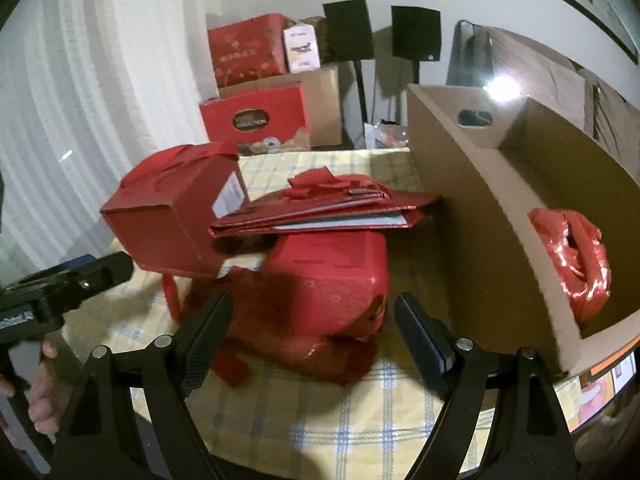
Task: Organize objects
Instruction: 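Withdraw the right gripper from the box back over the red items, then grasp the red cat-printed gift bag edge with the right gripper and lift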
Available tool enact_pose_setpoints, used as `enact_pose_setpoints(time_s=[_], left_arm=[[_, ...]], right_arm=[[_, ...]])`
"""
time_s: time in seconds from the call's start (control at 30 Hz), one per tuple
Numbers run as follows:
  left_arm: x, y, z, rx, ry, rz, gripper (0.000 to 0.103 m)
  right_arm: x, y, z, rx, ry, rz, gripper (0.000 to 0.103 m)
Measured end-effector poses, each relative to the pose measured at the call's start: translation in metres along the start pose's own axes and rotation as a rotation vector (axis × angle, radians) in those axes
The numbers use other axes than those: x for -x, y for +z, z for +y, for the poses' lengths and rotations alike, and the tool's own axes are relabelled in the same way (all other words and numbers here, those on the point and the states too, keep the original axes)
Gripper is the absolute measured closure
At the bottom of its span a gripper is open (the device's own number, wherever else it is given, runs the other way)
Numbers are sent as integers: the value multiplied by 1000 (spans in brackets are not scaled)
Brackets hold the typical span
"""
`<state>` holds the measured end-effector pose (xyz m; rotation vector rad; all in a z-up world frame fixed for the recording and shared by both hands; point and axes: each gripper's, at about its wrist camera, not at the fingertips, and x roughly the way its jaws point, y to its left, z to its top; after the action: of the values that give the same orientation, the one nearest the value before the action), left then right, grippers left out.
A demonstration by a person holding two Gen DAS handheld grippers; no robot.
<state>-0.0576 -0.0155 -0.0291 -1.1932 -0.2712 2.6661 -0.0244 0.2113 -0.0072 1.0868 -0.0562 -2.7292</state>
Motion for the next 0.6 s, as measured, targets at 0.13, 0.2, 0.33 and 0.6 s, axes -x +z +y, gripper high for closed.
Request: enact_pose_setpoints(time_s=[0.13,0.2,0.33,0.6], left_arm=[[-2,5,2,5,3,-11,1],[-2,7,3,10,-9,-13,1],[-3,9,3,19,-60,0,1],[-9,17,-13,21,-167,47,18]], right_arm=[[-6,-1,-2,-4,-16,1,18],[-7,0,-3,-9,-11,7,18],[3,4,-5,-13,30,-4,19],[23,27,1,45,58,-35,20]])
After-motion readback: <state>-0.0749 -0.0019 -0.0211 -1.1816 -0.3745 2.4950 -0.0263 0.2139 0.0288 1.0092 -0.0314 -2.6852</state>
